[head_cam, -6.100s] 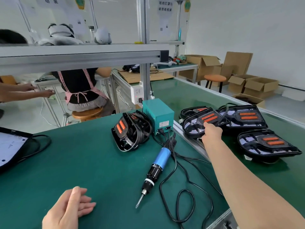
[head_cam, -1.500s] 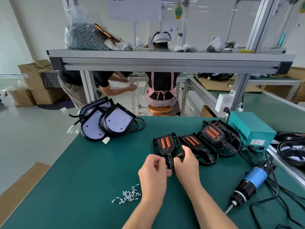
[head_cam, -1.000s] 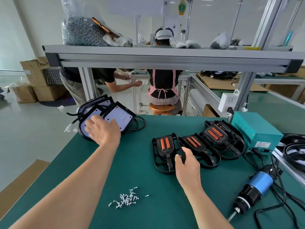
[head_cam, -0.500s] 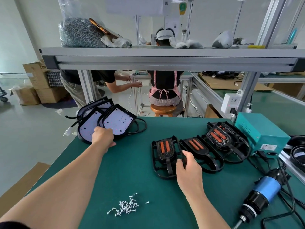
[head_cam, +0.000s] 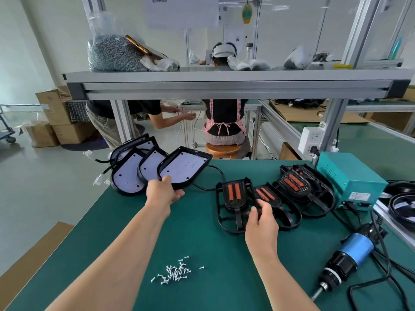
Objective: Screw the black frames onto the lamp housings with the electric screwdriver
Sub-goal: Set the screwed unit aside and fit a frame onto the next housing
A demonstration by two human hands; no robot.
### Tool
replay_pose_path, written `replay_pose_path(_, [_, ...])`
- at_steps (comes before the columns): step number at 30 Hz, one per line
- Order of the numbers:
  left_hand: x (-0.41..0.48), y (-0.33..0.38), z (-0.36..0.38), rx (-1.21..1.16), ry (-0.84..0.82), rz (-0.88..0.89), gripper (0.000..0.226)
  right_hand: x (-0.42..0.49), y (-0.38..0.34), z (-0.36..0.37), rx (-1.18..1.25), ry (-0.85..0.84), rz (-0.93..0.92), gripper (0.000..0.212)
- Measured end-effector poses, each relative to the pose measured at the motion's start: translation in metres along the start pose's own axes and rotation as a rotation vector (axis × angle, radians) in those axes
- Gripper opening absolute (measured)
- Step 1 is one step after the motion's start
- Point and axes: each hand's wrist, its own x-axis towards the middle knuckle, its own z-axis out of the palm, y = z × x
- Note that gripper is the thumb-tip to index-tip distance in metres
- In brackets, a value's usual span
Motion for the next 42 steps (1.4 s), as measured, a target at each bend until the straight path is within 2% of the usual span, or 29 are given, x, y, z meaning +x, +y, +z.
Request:
replay_pose_path(6, [-0.065, -0.037, 0.02, -0.077, -0.062, -0.022, 0.022, -0.009, -0.008, -0.013, 0.175, 0.335, -0.009, 0.03])
replay_pose_path(11, [-0.117, -0.067, 0.027, -0.084, -0.133, -0.051, 0.01, -0.011, -0.006, -0.023, 0.26, 0.467, 0.09, 0.033])
replay_pose_path(20, [-0.183, -0.109, 0.021, -0.004, -0.293, -0.023, 0.012, -0.018, 0.002, -0.024, 0.258, 0.389, 0.112, 0.025])
replay_pose_path(24, [-0.195, -0.11, 0.017, 0.188, -0.348, 0.088, 0.022, -0.018, 0.002, -0.025, 0.21, 0.336, 0.134, 0.024])
replay_pose_path(28, [-0.194, -0.107, 0.015, 0.381, -0.336, 0.248, 0.035, -0.018, 0.002, -0.025, 0.166, 0.292, 0.148, 0.023])
replay_pose_path(31, [-0.188, -0.106, 0.016, 0.544, -0.297, 0.371, 0.036, -0.017, 0.003, -0.025, 0.14, 0.287, 0.145, 0.023])
replay_pose_path(36, [-0.185, -0.11, 0.021, 0.437, -0.14, 0.373, 0.035, -0.016, 0.004, -0.024, 0.089, 0.268, 0.112, 0.022])
replay_pose_path(38, [-0.182, -0.112, 0.021, 0.464, -0.123, 0.411, 0.043, -0.015, 0.005, -0.024, 0.08, 0.276, 0.096, 0.021])
replay_pose_path(42, [-0.177, -0.113, 0.019, 0.389, -0.126, 0.475, 0.038, -0.014, 0.006, -0.025, 0.063, 0.278, 0.071, 0.019])
